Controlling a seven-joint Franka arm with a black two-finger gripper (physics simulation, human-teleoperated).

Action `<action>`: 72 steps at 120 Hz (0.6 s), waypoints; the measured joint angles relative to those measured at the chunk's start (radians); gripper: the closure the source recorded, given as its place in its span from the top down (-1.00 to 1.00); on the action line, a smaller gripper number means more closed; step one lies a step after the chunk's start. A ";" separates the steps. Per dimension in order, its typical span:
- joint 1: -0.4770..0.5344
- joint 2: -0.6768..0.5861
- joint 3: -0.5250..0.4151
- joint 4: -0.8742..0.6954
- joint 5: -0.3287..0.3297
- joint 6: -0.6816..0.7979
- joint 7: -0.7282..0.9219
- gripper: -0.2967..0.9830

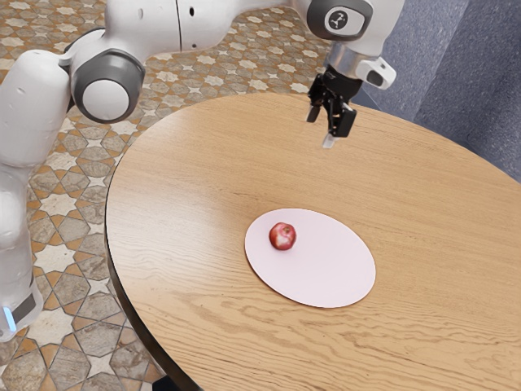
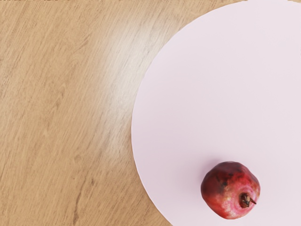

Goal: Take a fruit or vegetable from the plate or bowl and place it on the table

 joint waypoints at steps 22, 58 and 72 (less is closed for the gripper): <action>0.001 0.000 0.000 0.000 0.000 0.009 -0.006 0.54; 0.009 -0.013 -0.025 -0.015 -0.059 0.015 -0.036 0.54; 0.000 -0.011 -0.037 -0.059 -0.062 0.026 -0.047 0.54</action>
